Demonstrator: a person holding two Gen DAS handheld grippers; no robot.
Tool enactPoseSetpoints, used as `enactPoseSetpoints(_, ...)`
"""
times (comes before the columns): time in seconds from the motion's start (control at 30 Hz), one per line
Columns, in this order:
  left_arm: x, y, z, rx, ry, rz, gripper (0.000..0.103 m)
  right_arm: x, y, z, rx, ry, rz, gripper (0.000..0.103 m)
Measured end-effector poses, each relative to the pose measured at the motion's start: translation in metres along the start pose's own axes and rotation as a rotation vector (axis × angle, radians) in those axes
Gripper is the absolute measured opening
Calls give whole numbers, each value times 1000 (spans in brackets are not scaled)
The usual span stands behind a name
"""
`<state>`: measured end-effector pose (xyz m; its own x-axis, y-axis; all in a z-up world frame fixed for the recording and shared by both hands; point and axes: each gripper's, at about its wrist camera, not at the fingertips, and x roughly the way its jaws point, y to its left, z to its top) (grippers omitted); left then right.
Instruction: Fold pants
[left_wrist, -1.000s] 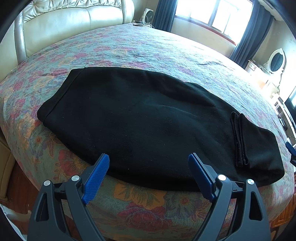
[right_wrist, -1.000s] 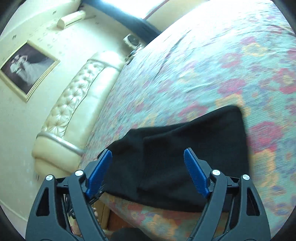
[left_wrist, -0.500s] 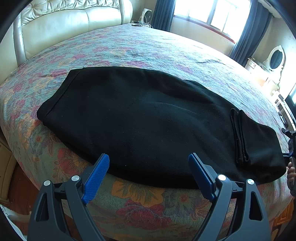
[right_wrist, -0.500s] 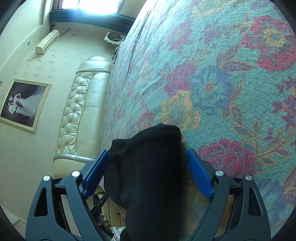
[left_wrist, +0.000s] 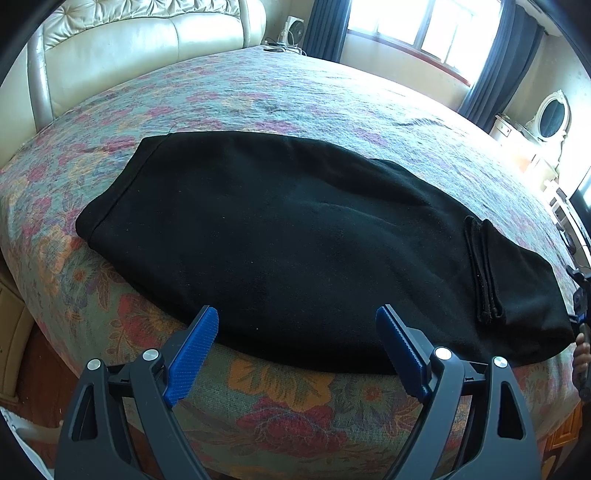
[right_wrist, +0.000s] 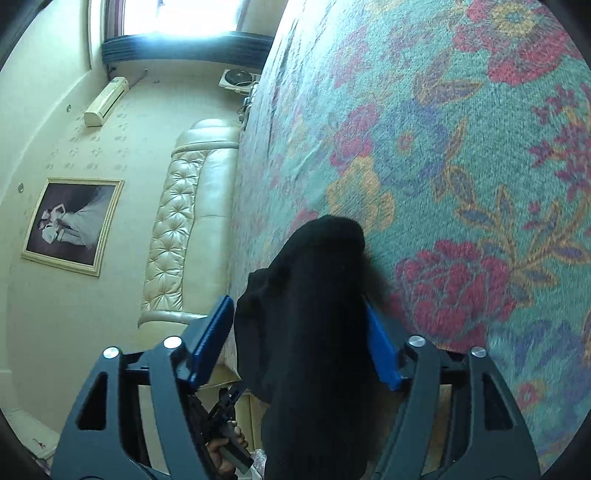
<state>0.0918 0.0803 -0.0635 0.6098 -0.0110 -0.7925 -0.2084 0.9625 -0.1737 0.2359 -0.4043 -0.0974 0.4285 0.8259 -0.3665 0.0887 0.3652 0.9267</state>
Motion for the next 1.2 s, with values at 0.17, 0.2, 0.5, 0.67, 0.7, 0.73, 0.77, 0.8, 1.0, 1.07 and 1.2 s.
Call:
enactPoseSetpoints(0.17, -4, 8, 5, -39, -11, -5, 86, -12, 11, -38, -101, 89, -66, 80)
enactPoseSetpoints(0.2, -5, 8, 6, -43, -13, -7, 86, -14, 13, -44, -125, 94, -87, 72)
enactPoseSetpoints(0.5, -26, 27, 13, -86, -35, -52, 86, -22, -4, -61, -82, 95, -106, 44)
enactPoseSetpoints(0.67, -54, 77, 27, -148, -86, -169, 86, -38, 19, -67, -145, 71, -118, 76)
enactPoseSetpoints(0.7, -59, 93, 31, -169, -96, -205, 86, -41, 24, -69, -169, 72, -145, 77)
enactPoseSetpoints(0.73, -62, 108, 36, -185, -96, -237, 86, -43, 28, -69, -185, 66, -171, 77)
enactPoseSetpoints(0.77, -62, 124, 42, -201, -89, -262, 86, -46, 31, -68, -188, 50, -192, 77)
enactPoseSetpoints(0.8, -62, 140, 47, -223, -82, -273, 86, -47, 34, -67, -182, 35, -195, 78)
enactPoseSetpoints(1.0, -30, 224, 79, -290, 12, -247, 86, -44, 52, -78, -218, 2, -205, 80)
enactPoseSetpoints(1.07, -13, 238, 88, -298, 53, -275, 86, -43, 56, -84, -225, -20, -217, 82)
enactPoseSetpoints(1.2, 22, 244, 101, -296, 128, -357, 86, -48, 60, -96, -217, -58, -206, 83)
